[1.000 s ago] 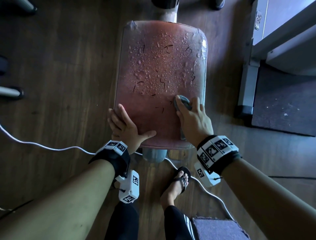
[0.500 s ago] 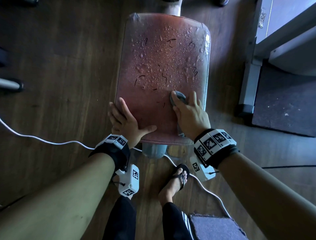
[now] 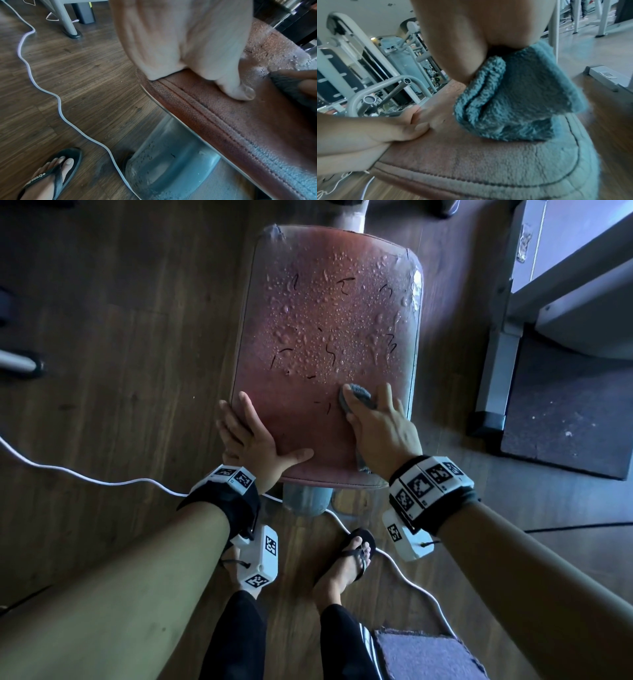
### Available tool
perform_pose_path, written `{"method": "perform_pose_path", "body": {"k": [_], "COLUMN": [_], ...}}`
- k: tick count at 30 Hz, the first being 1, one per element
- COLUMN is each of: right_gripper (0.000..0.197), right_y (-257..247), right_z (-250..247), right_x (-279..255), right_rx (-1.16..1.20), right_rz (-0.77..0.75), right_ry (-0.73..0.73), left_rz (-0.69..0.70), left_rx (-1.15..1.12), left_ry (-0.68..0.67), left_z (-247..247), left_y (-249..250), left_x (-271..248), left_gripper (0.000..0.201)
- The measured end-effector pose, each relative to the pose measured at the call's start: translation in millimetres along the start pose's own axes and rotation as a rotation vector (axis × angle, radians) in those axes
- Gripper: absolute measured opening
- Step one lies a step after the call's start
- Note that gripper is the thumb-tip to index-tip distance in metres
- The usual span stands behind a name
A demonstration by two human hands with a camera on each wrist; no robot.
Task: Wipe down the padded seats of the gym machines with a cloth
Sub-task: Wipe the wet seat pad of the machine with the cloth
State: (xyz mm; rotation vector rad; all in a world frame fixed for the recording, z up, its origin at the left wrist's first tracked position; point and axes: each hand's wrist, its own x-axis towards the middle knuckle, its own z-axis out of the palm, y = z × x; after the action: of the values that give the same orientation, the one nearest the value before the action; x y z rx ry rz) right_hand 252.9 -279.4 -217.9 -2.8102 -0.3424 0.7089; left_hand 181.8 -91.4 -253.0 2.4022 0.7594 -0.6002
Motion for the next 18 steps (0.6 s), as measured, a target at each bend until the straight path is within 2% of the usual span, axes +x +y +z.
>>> {"method": "perform_pose_path", "body": {"k": [7, 12, 18], "right_gripper": [0.049, 0.048, 0.048], "right_y": [3, -2, 0], "right_z": [-6, -3, 9], "right_x": [-3, 6, -24], "right_rx": [-0.108, -0.004, -0.058], "right_rz": [-0.104, -0.089, -0.181], "right_ry": [-0.032, -0.021, -0.039], "left_rz": [0.014, 0.011, 0.023], "left_rx": [-0.008, -0.006, -0.041], "left_ry": [-0.015, -0.011, -0.041], "left_z": [2, 4, 1], "left_y": [-6, -6, -9], "left_x": [3, 3, 5], "left_gripper": [0.152, 0.152, 0.153]}}
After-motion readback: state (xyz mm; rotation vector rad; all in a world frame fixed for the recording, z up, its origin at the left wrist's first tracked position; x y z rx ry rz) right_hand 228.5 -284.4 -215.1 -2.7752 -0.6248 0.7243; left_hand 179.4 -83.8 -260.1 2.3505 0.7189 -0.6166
